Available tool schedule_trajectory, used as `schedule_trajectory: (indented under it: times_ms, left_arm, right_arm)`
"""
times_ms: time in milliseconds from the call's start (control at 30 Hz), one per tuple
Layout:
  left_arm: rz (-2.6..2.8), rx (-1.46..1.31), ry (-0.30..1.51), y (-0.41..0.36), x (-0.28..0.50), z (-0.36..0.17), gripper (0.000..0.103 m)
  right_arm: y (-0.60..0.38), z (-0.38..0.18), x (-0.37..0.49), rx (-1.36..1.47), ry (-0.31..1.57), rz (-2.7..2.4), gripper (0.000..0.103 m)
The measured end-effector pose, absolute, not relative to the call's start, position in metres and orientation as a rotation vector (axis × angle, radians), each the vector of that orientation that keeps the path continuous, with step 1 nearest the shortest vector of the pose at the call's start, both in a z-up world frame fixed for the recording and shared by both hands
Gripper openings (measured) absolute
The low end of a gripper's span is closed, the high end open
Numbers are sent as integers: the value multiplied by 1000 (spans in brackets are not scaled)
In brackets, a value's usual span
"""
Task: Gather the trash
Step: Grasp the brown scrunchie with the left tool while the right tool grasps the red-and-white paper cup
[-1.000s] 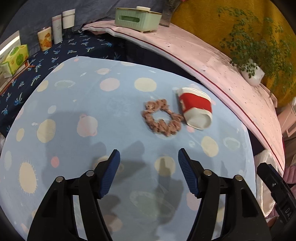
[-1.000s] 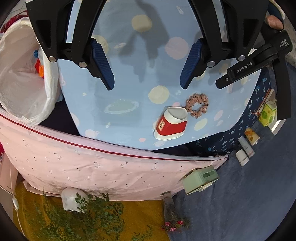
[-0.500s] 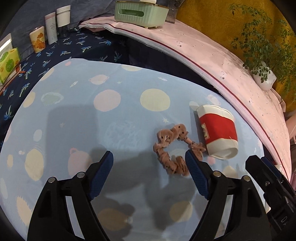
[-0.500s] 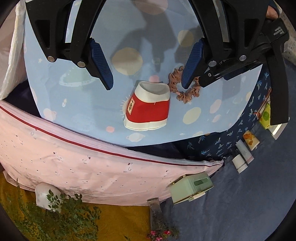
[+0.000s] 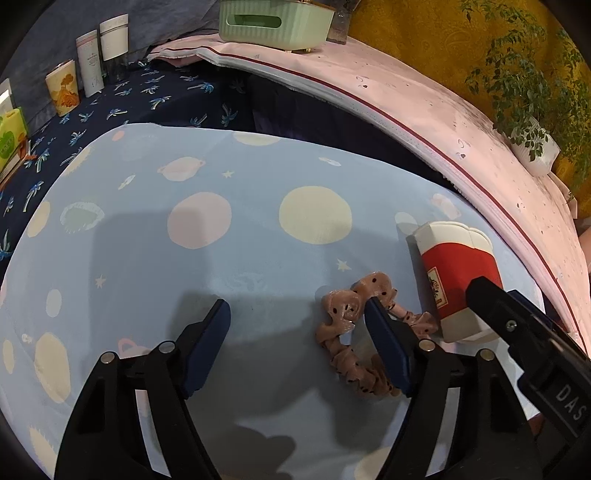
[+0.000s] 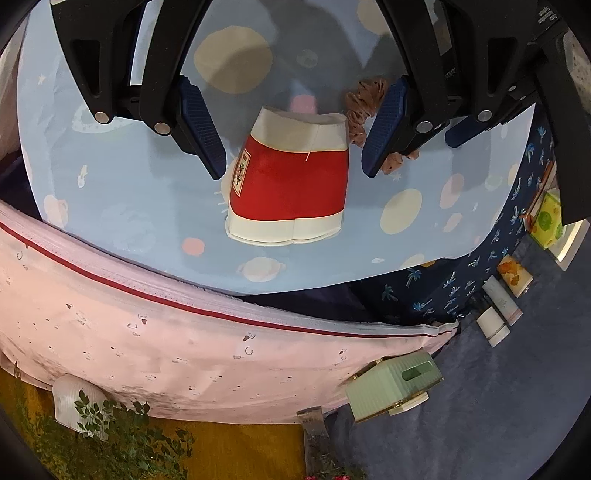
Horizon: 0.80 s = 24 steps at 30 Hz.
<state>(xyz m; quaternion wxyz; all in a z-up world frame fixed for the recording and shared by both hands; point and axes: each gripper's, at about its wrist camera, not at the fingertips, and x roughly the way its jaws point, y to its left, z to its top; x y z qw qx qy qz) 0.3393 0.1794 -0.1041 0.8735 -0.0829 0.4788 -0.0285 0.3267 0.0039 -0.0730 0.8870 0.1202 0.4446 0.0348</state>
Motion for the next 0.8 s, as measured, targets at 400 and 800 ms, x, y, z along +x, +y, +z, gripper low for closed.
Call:
schedule_trajectory:
  times_ms: [400, 800]
  left_arm:
    - [-52, -75, 976, 169, 336, -107, 70]
    - [-88, -57, 986, 159, 325, -103, 55]
  right_arm:
    - [3, -94, 329, 280, 963, 93, 69]
    - [-28, -85, 283, 310, 928, 44, 69]
